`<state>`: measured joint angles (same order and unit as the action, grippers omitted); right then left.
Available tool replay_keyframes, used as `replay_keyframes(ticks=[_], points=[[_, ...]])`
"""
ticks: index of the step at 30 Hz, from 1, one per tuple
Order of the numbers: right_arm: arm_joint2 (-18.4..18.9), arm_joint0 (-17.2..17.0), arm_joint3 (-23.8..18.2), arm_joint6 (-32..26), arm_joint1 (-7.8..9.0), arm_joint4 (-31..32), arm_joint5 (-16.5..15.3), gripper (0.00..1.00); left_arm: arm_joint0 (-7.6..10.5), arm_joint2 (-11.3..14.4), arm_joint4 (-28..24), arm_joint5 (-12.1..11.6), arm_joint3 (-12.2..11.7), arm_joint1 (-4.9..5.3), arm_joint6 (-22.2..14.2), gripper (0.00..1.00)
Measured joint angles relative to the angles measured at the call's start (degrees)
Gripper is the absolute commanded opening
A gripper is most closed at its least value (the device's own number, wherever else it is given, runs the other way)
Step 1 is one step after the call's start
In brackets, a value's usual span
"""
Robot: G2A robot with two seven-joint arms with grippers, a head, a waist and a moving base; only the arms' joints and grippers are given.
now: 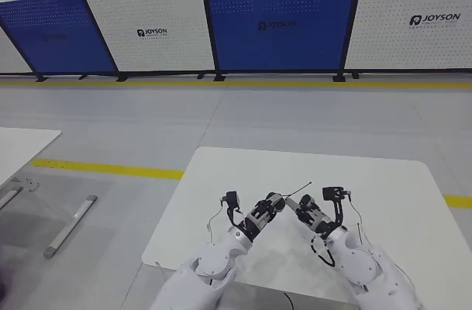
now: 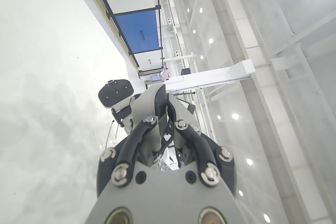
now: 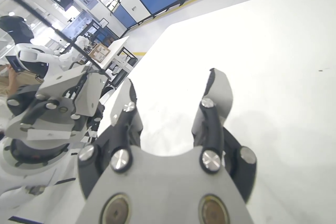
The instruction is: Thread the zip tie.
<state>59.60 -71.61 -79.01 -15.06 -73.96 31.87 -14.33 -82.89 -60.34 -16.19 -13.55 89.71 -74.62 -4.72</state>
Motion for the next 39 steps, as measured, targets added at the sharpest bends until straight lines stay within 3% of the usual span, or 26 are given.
replay_keyframes(ticks=[7,18,20,39], points=[[-0.21,-0.66,-0.96,-0.5,0.05,0.92,-1.16,0.4,0.1,0.42,0.95,-0.23,-0.48,-0.15,1.1,0.0],[0.69,-1.94,-2.22,0.07,0.22,0.73,-2.42,0.31,0.54,1.58,2.3,-0.52,-1.91,-0.49,2.08,0.0],[0.72,-2.02,-2.3,0.01,0.23,0.84,-2.52,0.25,0.6,1.73,2.51,-0.5,-2.05,-0.54,2.2,0.0],[0.33,-1.48,-1.97,-0.55,0.02,0.82,-2.95,0.25,2.16,2.66,2.79,0.31,-4.02,-1.11,3.29,0.0]])
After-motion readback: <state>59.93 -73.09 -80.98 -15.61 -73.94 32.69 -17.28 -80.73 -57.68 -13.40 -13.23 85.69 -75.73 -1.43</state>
